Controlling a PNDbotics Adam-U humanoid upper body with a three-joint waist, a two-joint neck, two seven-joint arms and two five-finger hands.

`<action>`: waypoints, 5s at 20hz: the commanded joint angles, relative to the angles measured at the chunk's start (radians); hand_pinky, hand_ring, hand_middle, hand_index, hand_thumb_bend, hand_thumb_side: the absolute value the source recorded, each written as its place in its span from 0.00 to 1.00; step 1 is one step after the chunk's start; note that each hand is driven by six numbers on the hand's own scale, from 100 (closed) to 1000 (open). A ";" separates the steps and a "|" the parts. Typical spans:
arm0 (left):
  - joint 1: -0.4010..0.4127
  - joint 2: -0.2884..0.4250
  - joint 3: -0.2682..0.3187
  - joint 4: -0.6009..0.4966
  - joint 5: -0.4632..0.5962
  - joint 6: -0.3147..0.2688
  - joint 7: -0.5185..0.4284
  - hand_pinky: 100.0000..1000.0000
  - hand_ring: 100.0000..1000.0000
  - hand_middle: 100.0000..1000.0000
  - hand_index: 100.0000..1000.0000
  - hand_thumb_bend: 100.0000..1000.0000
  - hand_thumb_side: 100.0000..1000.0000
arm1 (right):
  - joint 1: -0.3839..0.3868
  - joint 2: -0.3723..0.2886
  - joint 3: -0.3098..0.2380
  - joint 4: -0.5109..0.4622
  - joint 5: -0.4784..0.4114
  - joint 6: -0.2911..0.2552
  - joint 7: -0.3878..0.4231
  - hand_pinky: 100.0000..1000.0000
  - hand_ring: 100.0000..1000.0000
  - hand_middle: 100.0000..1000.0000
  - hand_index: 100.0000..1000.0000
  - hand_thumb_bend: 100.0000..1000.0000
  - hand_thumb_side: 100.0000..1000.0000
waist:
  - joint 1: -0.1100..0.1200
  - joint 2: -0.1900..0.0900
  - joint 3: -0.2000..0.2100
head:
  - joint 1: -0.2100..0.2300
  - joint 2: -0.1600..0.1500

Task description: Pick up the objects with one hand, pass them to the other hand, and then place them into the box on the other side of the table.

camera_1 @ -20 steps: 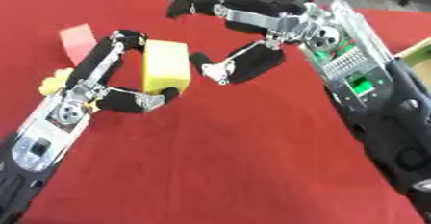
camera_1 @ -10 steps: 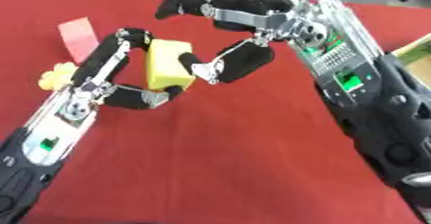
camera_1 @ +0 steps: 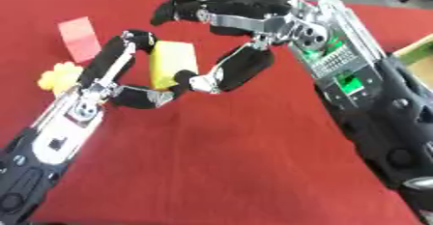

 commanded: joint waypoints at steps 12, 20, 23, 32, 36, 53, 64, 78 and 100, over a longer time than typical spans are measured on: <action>-0.004 -0.005 0.003 -0.070 0.001 0.010 0.024 0.58 0.46 0.39 0.48 0.00 0.20 | -0.012 0.023 -0.009 0.024 0.081 -0.037 -0.007 0.95 1.00 0.94 0.95 0.25 0.38 | 0.009 -0.026 0.007 | -0.021 0.002; 0.001 -0.006 0.001 -0.087 -0.002 0.012 0.025 0.58 0.46 0.39 0.48 0.00 0.19 | -0.011 0.031 -0.012 0.057 0.106 -0.052 -0.016 0.95 1.00 0.89 0.95 0.24 0.35 | 0.009 -0.023 0.011 | -0.026 0.002; 0.002 -0.007 0.000 -0.090 -0.003 0.011 0.026 0.58 0.46 0.39 0.48 0.00 0.19 | -0.012 0.033 -0.015 0.065 0.104 -0.046 -0.026 0.94 1.00 0.89 0.95 0.23 0.33 | 0.009 -0.022 0.013 | -0.027 0.001; -0.001 -0.009 -0.004 -0.096 -0.007 0.010 0.027 0.58 0.46 0.39 0.48 0.00 0.17 | -0.014 0.035 -0.011 0.077 0.090 -0.032 -0.042 0.94 0.99 0.76 0.89 0.19 0.30 | 0.010 -0.021 0.018 | -0.032 0.001; -0.002 -0.009 -0.005 -0.096 -0.013 0.009 0.029 0.57 0.46 0.39 0.48 0.00 0.17 | -0.008 0.022 -0.010 0.069 0.083 -0.028 -0.043 0.94 0.99 0.71 0.90 0.19 0.31 | 0.010 -0.020 0.020 | -0.034 0.000; -0.002 -0.009 -0.009 -0.128 -0.008 0.005 0.040 0.57 0.46 0.38 0.48 0.00 0.17 | 0.000 0.009 -0.015 0.073 0.109 -0.036 -0.046 0.94 1.00 0.71 0.96 0.22 0.34 | 0.010 -0.018 0.021 | -0.039 -0.004; 0.004 -0.008 -0.004 -0.124 -0.008 0.025 0.046 0.56 0.45 0.38 0.48 0.00 0.17 | 0.008 0.001 -0.022 0.072 0.119 -0.050 -0.045 0.95 1.00 0.78 0.98 0.23 0.34 | 0.013 -0.018 0.014 | -0.039 -0.003; 0.006 -0.012 -0.009 -0.141 0.003 0.023 0.045 0.56 0.45 0.38 0.48 0.00 0.19 | 0.011 0.010 -0.024 0.111 0.146 -0.052 -0.059 0.94 1.00 0.76 0.96 0.21 0.33 | 0.014 -0.015 0.017 | -0.047 -0.006; 0.004 -0.016 -0.018 -0.149 0.009 0.017 0.026 0.56 0.46 0.38 0.48 0.00 0.18 | 0.010 0.015 -0.020 0.135 0.060 -0.015 -0.101 0.92 0.96 0.53 0.76 0.05 0.18 | 0.016 -0.013 0.022 | -0.053 -0.002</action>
